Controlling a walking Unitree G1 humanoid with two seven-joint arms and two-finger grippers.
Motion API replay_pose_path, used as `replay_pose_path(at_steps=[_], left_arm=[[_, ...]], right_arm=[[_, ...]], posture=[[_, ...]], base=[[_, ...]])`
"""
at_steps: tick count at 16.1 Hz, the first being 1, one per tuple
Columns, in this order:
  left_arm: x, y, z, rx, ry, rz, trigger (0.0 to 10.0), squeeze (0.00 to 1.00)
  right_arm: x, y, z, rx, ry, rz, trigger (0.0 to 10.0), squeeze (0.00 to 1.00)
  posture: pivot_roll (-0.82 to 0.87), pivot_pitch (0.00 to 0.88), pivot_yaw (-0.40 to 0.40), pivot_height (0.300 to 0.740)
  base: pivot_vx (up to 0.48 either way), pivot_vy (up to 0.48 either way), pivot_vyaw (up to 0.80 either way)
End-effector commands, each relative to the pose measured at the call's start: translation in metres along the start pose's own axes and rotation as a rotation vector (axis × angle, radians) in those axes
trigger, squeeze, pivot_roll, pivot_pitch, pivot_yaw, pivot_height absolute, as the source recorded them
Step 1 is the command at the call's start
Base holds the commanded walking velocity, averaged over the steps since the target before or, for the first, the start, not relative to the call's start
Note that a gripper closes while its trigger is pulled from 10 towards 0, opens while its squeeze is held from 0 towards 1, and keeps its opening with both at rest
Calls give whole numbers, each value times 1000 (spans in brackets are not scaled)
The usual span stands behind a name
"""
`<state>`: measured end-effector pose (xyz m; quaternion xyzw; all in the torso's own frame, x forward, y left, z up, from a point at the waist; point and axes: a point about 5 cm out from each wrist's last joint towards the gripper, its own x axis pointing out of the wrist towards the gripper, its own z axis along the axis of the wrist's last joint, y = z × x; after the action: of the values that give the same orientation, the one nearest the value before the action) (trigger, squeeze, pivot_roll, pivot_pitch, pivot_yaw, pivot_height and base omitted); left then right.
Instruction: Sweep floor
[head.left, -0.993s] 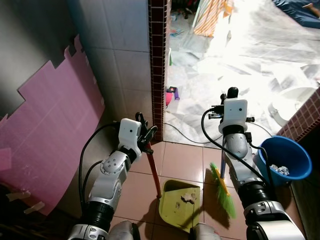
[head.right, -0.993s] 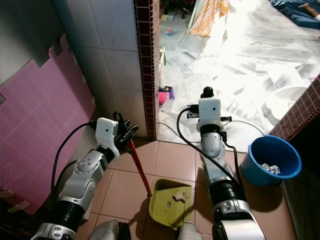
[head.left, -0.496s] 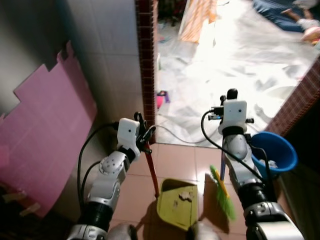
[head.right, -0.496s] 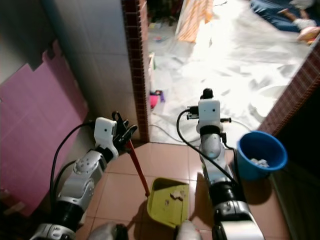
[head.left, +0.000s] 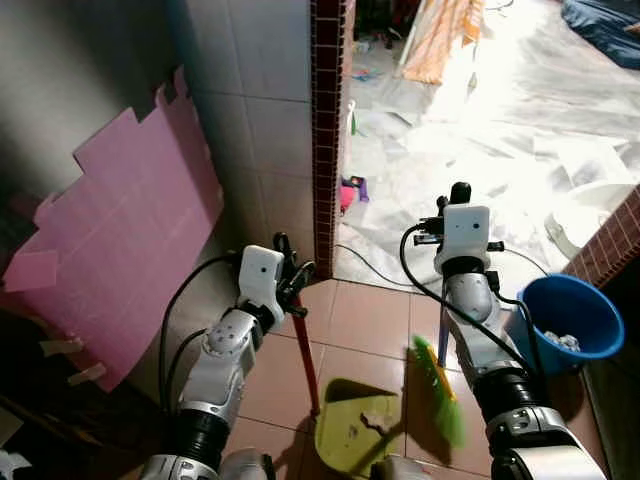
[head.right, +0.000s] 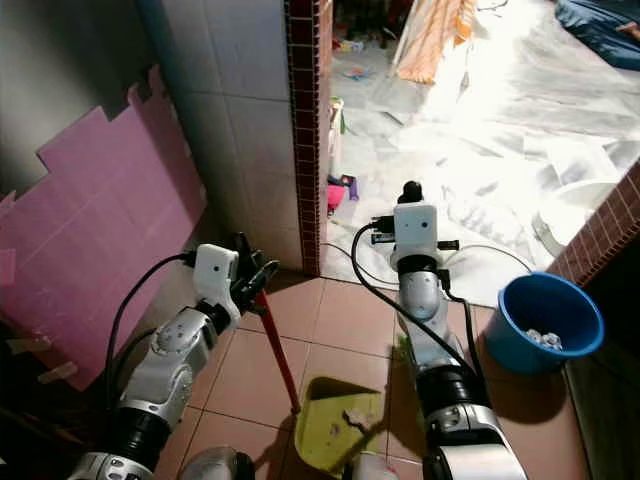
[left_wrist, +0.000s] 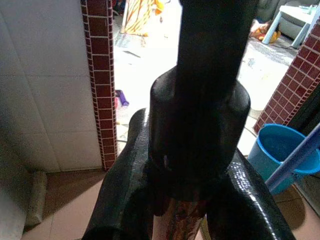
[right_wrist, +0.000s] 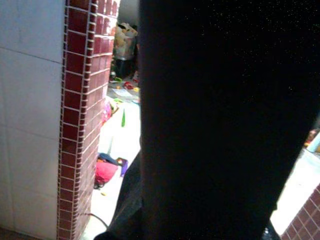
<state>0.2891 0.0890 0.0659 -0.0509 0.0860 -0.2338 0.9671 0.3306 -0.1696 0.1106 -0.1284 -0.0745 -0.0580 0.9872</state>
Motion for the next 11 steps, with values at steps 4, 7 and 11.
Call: replay_pose_path(at_steps=[4, 7, 11], left_arm=[[6, 10, 24, -22, -142, 102, 10000, 0], [6, 31, 42, -42, -231, 240, 10000, 0], [5, 45, 48, -6, -247, 308, 10000, 0]], right_arm=[[6, -6, 10, -27, -43, -6, 10000, 0], [5, -6, 8, -24, -35, -7, 10000, 0], [4, -6, 7, -25, -29, -4, 10000, 0]], posture=[[-61, 0, 41, 740], [-59, 0, 37, 740], [-63, 0, 37, 740]], base=[[0, 0, -306], [0, 0, -800], [0, 0, -800]])
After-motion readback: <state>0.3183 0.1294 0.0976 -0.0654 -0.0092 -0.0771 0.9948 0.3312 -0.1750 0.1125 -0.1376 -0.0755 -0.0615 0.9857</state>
